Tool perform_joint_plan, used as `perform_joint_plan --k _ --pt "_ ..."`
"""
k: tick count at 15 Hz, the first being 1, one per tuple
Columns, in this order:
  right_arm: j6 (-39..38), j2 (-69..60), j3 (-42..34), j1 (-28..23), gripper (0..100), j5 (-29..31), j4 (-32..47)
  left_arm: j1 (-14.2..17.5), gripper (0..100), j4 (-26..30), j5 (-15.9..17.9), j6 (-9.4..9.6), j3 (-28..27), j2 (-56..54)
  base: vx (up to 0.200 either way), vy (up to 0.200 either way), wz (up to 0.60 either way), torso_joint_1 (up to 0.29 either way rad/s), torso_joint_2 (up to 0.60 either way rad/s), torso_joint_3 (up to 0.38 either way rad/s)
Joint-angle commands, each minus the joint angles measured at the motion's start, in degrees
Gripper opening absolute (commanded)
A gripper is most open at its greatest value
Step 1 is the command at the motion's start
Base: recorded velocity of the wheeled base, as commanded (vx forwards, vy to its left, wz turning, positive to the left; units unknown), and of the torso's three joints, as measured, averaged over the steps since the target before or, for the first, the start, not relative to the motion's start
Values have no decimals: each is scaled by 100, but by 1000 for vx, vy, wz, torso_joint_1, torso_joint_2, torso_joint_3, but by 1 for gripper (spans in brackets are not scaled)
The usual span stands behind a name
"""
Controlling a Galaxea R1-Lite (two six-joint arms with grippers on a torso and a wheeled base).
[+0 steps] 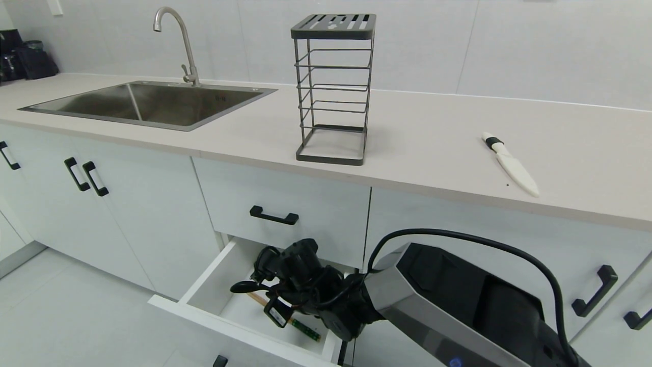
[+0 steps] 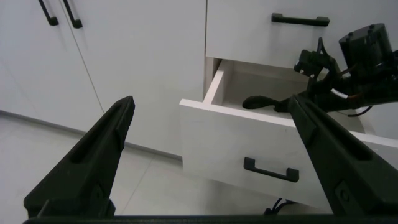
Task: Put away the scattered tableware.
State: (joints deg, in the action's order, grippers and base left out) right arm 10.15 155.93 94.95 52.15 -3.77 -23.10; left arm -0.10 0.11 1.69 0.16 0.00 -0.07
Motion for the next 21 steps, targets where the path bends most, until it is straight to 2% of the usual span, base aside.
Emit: perform_joint_plan --k 1,6,12,13,17,21 --pt "4 52 120 -38 0 8 25 1 100 -2 6 2 0 7 0 0 0 -66 129 36" --pt "4 113 410 -38 0 34 544 1 100 -2 -2 2 0 7 0 0 0 -15 99 38" --pt "48 104 428 6 0 -1 746 1 100 -2 6 2 0 7 0 0 0 0 0 0" --pt "57 113 428 6 100 -1 702 1 100 -2 6 2 0 7 0 0 0 0 0 0" --pt "74 139 392 41 100 -1 122 1 100 -2 6 2 0 7 0 0 0 0 0 0" --pt "74 104 366 93 100 -1 25 1 100 -2 -2 2 0 7 0 0 0 0 0 0"
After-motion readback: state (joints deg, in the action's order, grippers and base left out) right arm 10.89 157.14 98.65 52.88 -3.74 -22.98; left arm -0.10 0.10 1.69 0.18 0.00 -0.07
